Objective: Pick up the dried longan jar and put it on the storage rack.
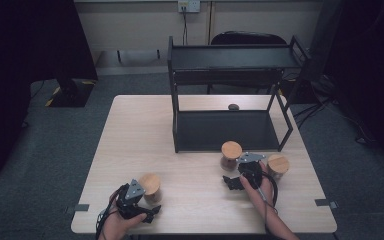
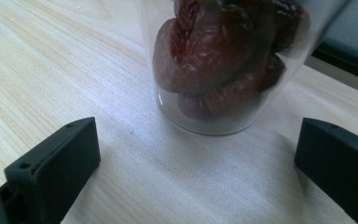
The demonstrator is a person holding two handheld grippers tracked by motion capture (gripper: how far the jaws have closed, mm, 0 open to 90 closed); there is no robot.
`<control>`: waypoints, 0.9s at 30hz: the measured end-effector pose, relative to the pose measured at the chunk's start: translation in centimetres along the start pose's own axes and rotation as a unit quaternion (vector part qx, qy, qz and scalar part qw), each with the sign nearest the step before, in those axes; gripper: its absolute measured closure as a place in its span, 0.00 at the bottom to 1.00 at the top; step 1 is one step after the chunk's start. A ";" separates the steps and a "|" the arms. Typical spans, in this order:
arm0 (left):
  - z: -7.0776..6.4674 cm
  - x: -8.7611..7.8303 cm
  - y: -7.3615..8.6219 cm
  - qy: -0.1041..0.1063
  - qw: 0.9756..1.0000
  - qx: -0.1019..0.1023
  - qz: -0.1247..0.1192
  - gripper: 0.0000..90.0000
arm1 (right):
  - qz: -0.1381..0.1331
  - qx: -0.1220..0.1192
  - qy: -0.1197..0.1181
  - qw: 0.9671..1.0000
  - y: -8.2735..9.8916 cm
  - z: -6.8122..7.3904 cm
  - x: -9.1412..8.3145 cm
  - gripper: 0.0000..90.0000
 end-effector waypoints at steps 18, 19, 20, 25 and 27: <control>0.4 -0.4 -0.4 -0.001 1.000 -0.026 -0.014 0.03 | 0.000 0.001 0.001 1.000 0.0 0.0 0.0 0.00; 0.4 -0.4 -0.4 -0.001 1.000 -0.027 -0.016 0.03 | -0.001 0.001 0.001 1.000 0.0 0.0 0.0 0.00; 0.5 -0.5 -0.5 -0.002 0.999 -0.027 -0.017 0.03 | -0.001 0.001 0.001 1.000 0.0 0.0 0.0 0.00; 0.5 -0.5 -0.6 0.000 0.999 -0.036 -0.021 0.03 | -0.001 0.001 0.001 1.000 0.0 0.0 0.0 0.00; 0.6 -0.6 -0.7 0.000 0.999 -0.037 -0.023 0.03 | 0.000 0.001 0.001 1.000 0.0 0.0 0.0 0.00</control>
Point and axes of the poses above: each handheld gripper's, and its own axes: x roughly forward along the jaws, y roughly out of its underside, z roughly to its left, the point moved 9 cm from there along x, roughly forward along the jaws, and after that the axes turned 11 degrees about -y, right-handed, at the moved point
